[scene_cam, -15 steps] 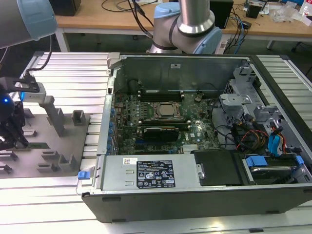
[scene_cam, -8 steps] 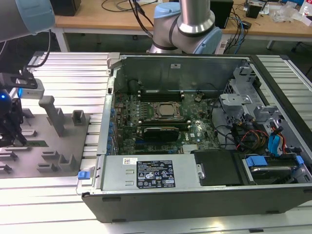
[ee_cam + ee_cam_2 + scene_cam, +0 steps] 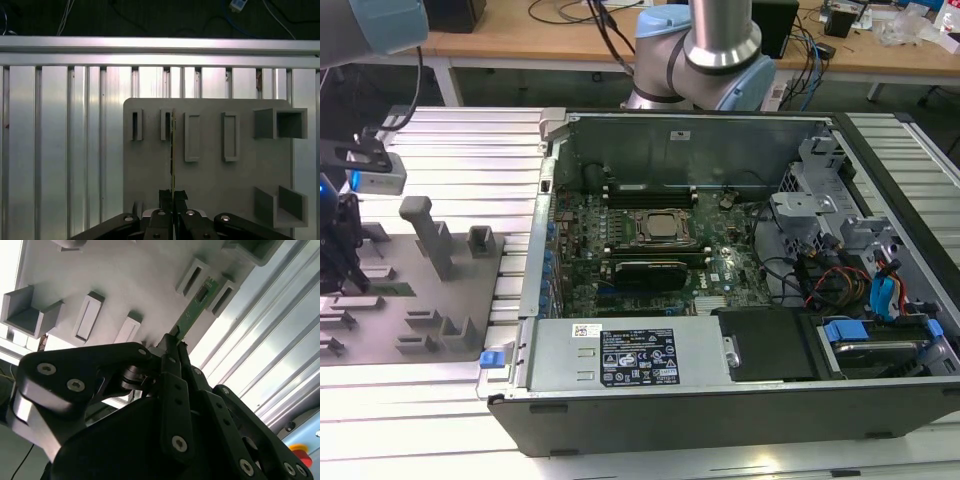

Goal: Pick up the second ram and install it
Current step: 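Pick up the second ram and move it above second insertion slot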

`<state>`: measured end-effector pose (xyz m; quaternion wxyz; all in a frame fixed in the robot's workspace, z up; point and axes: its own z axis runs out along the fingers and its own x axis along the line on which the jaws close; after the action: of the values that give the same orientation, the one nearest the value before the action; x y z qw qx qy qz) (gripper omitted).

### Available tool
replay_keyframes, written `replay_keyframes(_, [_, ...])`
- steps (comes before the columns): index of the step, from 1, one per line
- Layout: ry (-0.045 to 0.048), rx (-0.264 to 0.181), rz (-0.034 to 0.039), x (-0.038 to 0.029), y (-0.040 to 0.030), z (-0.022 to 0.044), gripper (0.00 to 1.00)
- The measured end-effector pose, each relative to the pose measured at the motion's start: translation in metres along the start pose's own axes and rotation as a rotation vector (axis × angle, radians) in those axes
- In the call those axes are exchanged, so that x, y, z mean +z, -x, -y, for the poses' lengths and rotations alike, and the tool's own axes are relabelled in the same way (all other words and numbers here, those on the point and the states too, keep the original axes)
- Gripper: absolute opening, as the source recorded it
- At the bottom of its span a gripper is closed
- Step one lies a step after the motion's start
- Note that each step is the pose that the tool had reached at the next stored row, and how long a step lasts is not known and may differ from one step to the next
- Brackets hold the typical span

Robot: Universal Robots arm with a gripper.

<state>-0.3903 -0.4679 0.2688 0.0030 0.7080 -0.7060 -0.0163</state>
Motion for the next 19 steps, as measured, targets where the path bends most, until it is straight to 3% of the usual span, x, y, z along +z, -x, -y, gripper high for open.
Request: replay_keyframes(19, [0.0, 0.0, 0.0, -0.0229, 0.0004, -0.0004, 0.13])
